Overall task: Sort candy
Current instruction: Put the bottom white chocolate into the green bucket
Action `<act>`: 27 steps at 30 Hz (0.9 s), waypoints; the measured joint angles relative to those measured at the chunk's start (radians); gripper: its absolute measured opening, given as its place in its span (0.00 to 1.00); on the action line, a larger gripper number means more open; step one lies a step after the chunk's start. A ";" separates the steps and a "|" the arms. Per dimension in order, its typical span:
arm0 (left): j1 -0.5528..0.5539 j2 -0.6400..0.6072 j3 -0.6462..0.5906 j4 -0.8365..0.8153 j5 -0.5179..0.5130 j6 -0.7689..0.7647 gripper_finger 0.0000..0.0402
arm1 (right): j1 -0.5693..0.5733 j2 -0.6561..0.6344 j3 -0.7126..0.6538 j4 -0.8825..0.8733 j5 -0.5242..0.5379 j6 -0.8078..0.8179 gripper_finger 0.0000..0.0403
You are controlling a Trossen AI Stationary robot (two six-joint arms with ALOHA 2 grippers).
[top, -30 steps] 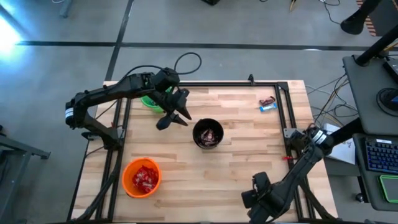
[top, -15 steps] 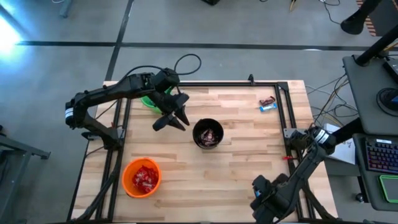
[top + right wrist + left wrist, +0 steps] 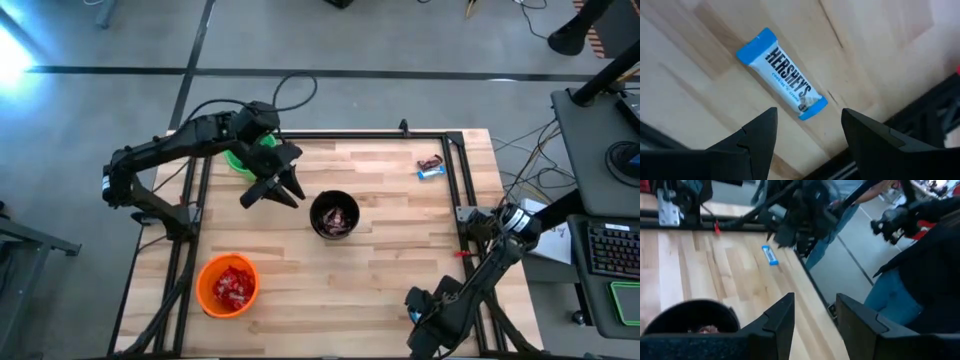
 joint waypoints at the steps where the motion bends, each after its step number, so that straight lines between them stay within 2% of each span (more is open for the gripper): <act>1: -0.001 -0.001 0.016 0.000 0.000 -0.011 0.31 | 0.001 0.000 -0.016 0.016 -0.001 -0.003 0.54; 9: -0.001 -0.002 0.144 0.000 -0.059 -0.096 0.31 | 0.015 -0.010 -0.083 0.140 -0.001 -0.092 0.54; 14: -0.001 -0.002 0.192 -0.001 -0.088 -0.167 0.31 | 0.015 -0.012 -0.090 0.136 0.008 -0.178 0.54; 20: -0.004 -0.002 0.206 -0.001 -0.116 -0.265 0.31 | 0.015 -0.016 -0.109 0.137 -0.004 -0.281 0.54; 27: -0.011 -0.001 0.202 -0.008 -0.117 -0.360 0.31 | 0.015 -0.034 -0.117 0.140 -0.019 -0.330 0.54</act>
